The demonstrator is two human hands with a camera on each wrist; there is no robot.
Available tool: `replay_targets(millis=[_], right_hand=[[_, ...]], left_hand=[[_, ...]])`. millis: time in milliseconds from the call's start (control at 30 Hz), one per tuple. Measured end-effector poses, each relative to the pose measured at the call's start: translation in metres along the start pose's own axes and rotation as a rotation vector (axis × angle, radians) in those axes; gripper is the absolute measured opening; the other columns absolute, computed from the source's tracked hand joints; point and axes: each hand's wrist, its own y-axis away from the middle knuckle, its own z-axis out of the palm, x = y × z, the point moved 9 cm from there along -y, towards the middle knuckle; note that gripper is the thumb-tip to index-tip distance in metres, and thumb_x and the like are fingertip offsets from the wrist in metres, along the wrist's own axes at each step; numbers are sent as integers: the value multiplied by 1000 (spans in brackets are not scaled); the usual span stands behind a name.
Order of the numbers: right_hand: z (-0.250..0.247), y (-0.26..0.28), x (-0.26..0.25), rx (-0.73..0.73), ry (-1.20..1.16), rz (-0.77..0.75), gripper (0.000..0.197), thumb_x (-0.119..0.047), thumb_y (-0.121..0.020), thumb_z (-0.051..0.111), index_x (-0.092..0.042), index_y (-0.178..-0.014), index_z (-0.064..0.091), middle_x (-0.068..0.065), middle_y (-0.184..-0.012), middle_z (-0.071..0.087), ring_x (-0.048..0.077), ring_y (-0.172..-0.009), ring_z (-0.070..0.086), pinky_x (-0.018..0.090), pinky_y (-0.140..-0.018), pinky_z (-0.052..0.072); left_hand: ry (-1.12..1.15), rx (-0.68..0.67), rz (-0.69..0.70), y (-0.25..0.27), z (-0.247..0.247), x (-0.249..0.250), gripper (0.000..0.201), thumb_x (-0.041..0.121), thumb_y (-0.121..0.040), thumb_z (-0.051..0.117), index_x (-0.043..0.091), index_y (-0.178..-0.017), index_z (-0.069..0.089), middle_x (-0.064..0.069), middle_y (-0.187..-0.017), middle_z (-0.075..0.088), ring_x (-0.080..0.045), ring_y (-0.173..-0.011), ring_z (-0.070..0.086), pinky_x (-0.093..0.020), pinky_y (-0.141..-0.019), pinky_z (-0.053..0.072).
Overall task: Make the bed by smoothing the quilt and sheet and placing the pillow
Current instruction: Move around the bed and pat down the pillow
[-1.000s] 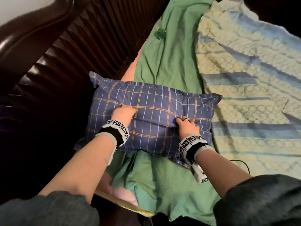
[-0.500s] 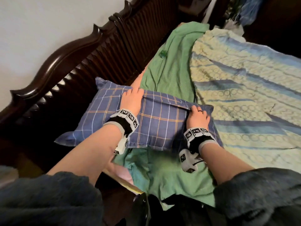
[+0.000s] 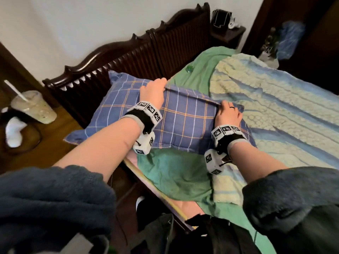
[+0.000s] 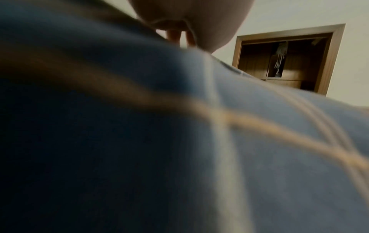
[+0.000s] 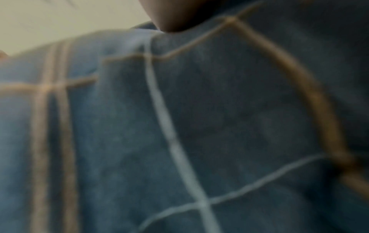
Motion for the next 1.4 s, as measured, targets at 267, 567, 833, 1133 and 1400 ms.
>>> replay_targets(millis=[267,567,833,1133,1400], right_hand=[[-13,50,-27,-19,-74,-90,30,-16,-99,32,-9,-117,56,16,-130,54,36,-123,47,42,-102,32],[4,130,-195,-128,-174,-407,32,-24,-101,32,-9,-115,56,18,-125,58,37,-120,48,42,-98,34],[32,275,-362,-284,-286,-775,32,-24,-100,33,-9,-117,57,17,-127,57,37,-120,48,42,-100,32],[51,390,-469,-302,-342,-902,31,-23,-99,34,-15,-119,57,12,-127,57,33,-118,50,40,-98,34],[71,427,-542,-249,-227,-906,31,-18,-100,34,-16,-123,55,11,-134,53,32,-125,44,42,-104,31]], left_hand=[[25,62,-152,95,-47,-19,19,0,-95,37,16,-87,44,-11,-106,59,-32,-105,53,-46,-88,39],[-55,147,-467,205,-137,-149,13,0,-94,38,10,-94,48,-16,-110,59,-36,-107,54,-49,-88,41],[-210,287,-775,363,-219,-278,17,2,-95,41,6,-107,52,-16,-115,58,-37,-109,52,-50,-85,42],[-175,373,-879,462,-272,-391,15,1,-94,40,5,-99,53,-18,-107,59,-37,-105,53,-45,-86,41],[-133,311,-838,460,-285,-503,18,0,-94,41,5,-103,56,-19,-109,60,-36,-104,56,-46,-90,42]])
